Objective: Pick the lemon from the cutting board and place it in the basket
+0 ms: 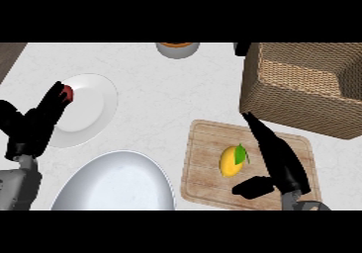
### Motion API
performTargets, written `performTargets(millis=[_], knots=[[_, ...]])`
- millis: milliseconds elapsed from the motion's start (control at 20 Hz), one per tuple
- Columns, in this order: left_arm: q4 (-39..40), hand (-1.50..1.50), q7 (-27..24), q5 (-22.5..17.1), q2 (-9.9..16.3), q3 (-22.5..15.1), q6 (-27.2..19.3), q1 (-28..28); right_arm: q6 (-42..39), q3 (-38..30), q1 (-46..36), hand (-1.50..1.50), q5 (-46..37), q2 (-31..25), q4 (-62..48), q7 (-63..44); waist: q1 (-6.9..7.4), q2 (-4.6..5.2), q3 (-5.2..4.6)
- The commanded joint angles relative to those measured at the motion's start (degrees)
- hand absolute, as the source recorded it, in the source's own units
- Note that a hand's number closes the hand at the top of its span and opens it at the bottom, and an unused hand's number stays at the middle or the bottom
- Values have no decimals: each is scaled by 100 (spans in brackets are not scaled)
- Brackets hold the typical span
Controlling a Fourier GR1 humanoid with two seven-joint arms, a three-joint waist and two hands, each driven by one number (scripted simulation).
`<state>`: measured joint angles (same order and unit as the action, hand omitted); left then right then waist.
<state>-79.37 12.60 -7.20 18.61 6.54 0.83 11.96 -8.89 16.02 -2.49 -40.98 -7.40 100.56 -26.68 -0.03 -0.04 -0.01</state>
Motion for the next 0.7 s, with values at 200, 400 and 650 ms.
performTargets(millis=[200,400,650], knots=[[-158,0,90,96,-124,152,172,-87,-297,-49,-223,-150,-87,208,-74,-17,9,2,1],[-306,0,-144,340,-299,-16,86,-397,217,319,214,-150,-751,261,-322,54,12,1,1],[39,0,29,358,-310,182,112,38,282,383,220,-150,-991,386,-456,61,-3,3,1]])
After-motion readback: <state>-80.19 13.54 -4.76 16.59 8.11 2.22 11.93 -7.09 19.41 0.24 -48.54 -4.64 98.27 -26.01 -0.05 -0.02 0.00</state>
